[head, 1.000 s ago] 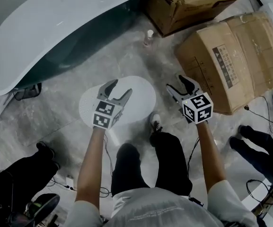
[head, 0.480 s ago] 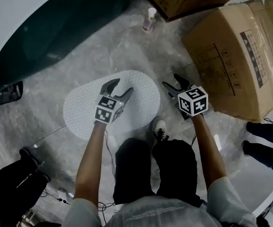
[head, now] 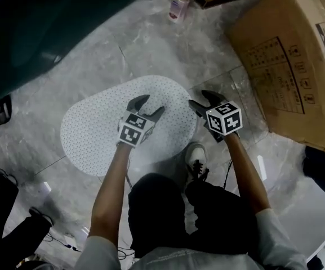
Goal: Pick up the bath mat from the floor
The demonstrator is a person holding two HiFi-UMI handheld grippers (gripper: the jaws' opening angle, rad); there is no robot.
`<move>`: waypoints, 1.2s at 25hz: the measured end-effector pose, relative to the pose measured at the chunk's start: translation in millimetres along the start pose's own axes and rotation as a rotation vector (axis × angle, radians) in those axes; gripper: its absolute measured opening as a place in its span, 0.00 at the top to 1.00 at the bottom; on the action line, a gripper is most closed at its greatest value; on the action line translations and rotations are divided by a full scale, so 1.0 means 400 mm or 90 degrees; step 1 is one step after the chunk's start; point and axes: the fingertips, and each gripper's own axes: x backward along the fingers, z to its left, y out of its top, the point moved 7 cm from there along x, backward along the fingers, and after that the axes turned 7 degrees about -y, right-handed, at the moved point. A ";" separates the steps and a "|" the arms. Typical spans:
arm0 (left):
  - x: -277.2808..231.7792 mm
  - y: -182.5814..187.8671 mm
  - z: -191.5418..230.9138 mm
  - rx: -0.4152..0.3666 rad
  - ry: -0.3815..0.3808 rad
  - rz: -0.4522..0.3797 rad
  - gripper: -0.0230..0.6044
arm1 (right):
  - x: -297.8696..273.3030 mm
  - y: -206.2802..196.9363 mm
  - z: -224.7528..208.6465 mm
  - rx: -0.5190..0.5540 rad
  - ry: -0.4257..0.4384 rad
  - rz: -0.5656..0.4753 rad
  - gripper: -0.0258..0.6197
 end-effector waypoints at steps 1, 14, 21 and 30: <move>-0.022 -0.013 0.001 -0.010 -0.008 0.008 0.56 | -0.017 -0.021 -0.004 -0.003 0.001 0.006 0.55; -0.167 -0.131 -0.019 -0.151 -0.053 0.111 0.52 | -0.112 -0.194 0.004 -0.011 0.020 0.080 0.50; -0.167 -0.146 -0.026 -0.186 -0.063 0.108 0.49 | -0.123 -0.188 0.037 0.019 0.045 0.099 0.49; -0.161 -0.158 -0.041 -0.219 -0.117 0.112 0.46 | -0.155 -0.165 0.089 -0.006 0.108 0.113 0.49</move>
